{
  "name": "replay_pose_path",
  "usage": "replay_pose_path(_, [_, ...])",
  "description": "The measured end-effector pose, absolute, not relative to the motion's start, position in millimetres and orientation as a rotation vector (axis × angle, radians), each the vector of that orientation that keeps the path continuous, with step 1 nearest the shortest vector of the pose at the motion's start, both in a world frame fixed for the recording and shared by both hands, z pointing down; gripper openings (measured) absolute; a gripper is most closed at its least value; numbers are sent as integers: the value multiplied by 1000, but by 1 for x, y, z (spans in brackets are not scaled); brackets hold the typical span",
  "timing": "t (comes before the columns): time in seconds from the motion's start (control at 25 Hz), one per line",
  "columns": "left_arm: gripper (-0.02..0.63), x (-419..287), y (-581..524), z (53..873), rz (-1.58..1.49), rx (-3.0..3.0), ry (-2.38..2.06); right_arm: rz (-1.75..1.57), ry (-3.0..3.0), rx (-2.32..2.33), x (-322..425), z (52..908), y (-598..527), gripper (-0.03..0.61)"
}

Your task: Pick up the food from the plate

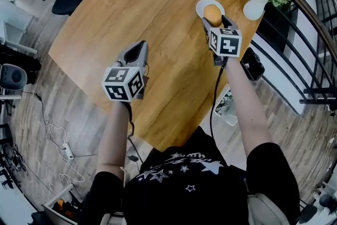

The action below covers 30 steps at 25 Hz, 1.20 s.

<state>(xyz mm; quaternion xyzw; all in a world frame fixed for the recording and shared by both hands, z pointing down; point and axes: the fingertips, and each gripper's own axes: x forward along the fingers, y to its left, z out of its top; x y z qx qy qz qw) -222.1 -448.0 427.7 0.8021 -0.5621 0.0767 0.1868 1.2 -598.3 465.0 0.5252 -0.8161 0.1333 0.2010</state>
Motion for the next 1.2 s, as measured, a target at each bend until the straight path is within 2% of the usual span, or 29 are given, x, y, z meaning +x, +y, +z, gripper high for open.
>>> replay_pose_path(0.76, [-2, -221, -325, 428, 181, 2351, -1461, 368, -2362, 1516, -24, 428, -423, 311])
replay_pose_path(1.2, [-2, -191, -275, 440, 179, 2383, -1384, 397, -2439, 1418, -25, 439, -326, 311])
